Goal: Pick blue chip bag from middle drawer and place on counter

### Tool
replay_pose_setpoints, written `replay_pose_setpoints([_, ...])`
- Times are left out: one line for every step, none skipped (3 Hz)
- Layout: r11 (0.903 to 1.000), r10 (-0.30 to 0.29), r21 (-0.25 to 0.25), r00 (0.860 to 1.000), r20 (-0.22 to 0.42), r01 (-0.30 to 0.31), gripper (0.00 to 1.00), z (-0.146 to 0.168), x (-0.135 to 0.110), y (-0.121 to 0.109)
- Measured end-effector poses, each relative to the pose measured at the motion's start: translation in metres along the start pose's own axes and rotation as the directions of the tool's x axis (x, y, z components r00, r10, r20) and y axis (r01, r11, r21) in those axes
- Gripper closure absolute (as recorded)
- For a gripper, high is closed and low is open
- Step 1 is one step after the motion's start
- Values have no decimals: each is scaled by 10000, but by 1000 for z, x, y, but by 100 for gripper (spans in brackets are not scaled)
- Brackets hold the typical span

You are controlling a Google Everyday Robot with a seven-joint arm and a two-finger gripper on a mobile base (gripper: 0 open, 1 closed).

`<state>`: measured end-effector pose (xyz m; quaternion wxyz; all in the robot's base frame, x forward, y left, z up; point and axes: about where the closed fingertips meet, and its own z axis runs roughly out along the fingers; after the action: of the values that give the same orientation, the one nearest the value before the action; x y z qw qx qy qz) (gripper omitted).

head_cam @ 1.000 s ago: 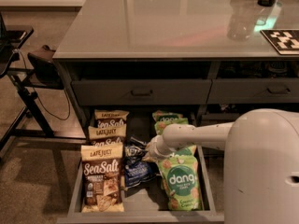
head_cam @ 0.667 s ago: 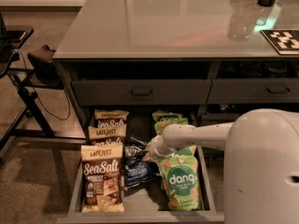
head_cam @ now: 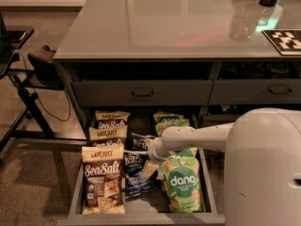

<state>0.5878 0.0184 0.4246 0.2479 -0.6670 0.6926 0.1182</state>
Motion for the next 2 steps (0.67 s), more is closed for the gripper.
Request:
replay_pose_setpoints([9994,-219,261,9998,-42,220,0,-10,-20,12])
replay_pose_setpoints([9986,-409,322,9991,-139,414,0,-19,-35,37])
